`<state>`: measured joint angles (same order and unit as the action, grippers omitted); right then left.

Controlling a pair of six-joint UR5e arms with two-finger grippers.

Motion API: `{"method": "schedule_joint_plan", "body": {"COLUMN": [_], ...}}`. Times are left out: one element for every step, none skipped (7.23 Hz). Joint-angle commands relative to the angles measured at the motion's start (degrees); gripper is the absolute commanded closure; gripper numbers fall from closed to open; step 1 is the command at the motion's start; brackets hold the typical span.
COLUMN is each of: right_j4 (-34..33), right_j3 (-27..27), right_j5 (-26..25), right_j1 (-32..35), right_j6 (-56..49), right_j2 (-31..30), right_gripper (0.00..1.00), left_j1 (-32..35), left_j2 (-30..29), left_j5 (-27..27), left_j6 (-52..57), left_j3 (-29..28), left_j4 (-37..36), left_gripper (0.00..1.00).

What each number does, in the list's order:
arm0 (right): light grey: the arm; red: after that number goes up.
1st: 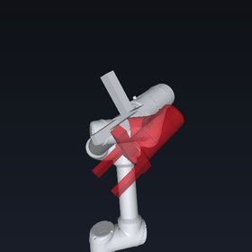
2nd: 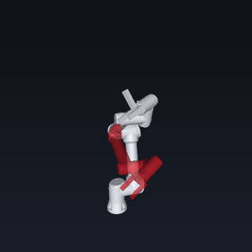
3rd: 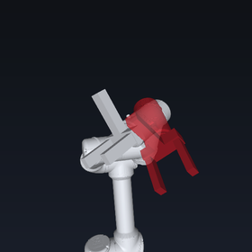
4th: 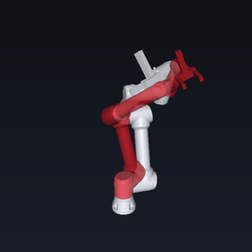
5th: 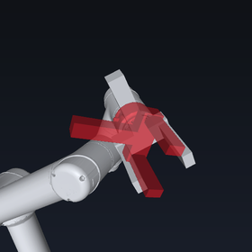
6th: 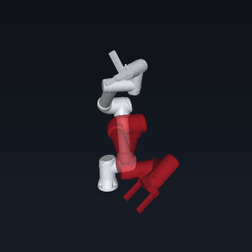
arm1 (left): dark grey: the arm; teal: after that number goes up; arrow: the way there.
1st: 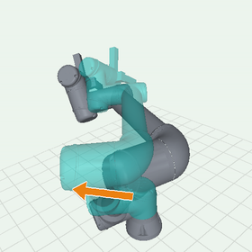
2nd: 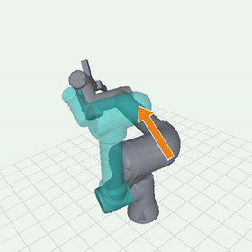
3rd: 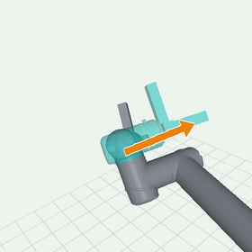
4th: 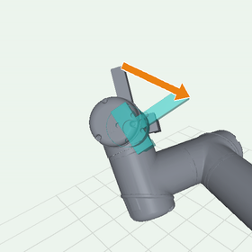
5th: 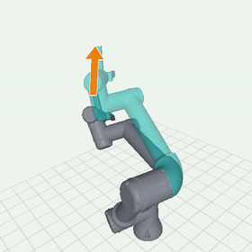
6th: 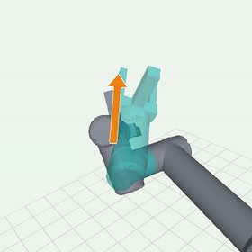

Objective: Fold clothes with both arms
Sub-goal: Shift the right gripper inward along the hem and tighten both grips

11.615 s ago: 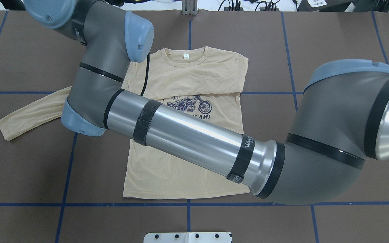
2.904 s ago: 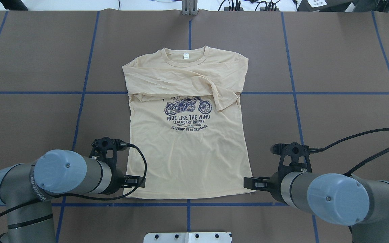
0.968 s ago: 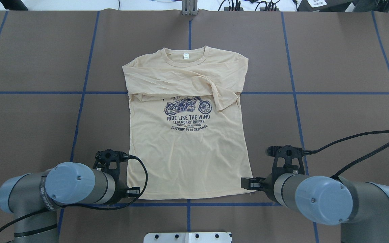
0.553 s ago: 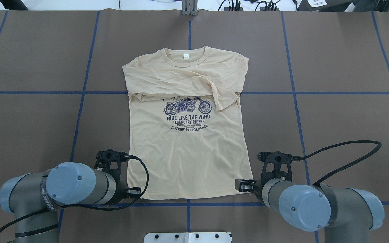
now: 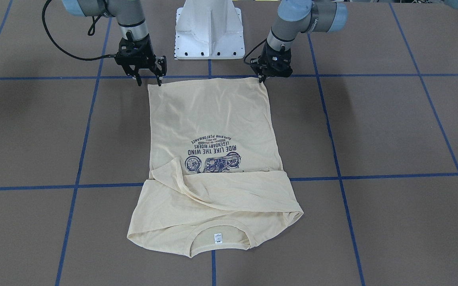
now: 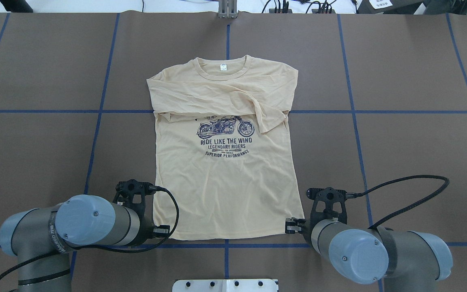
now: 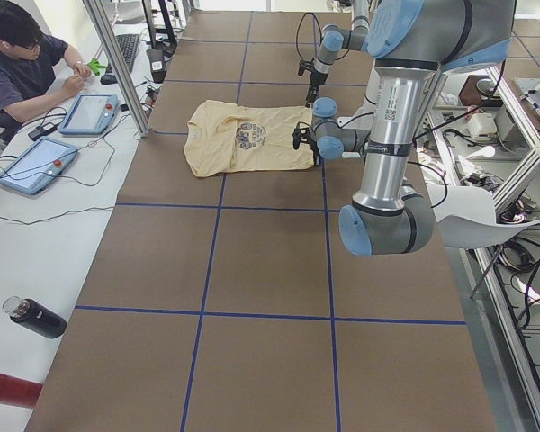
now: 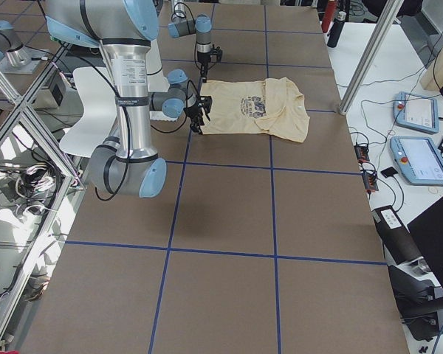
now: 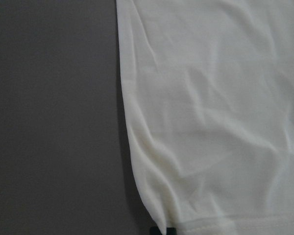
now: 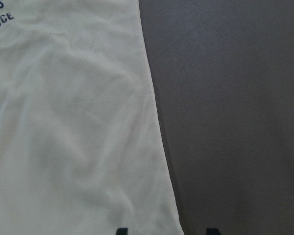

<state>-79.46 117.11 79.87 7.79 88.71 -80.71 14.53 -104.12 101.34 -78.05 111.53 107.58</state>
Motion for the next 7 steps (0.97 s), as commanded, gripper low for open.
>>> {"method": "schedule_joint_plan", "body": {"right_j4": [0.01,0.01,0.01,0.01,0.01,0.01,0.01], "right_j3": [-0.83,-1.36,-2.67,-2.85,-2.85,-2.77,-2.16], "right_j5": [-0.33,-1.2,-1.73,-1.91,-2.0,-2.0,-2.0], "right_j1": [-0.32,-0.41,-0.85,-0.85,-0.85,-0.85,-0.68], "right_j6": [-0.03,-0.03,-0.03,-0.03,-0.03,-0.03,-0.12], "right_j2": [0.03,0.99,1.6,1.96,1.96,1.96,1.88], "right_gripper": [0.42,0.43,0.44,0.45,0.51,0.66,1.0], "left_j1": [-0.02,-0.02,-0.02,-0.02,-0.02,-0.02,-0.02], "left_j2": [0.06,0.06,0.06,0.14,0.14,0.14,0.14], "left_j5": [0.09,0.09,0.09,0.09,0.17,0.09,0.09], "left_j6": [0.0,0.0,0.0,0.0,0.0,0.0,0.0], "left_j3": [0.0,0.0,0.0,0.0,0.0,0.0,0.0], "left_j4": [0.09,0.09,0.09,0.09,0.09,0.18,0.18], "left_gripper": [1.0,1.0,1.0,1.0,1.0,1.0,1.0]}}
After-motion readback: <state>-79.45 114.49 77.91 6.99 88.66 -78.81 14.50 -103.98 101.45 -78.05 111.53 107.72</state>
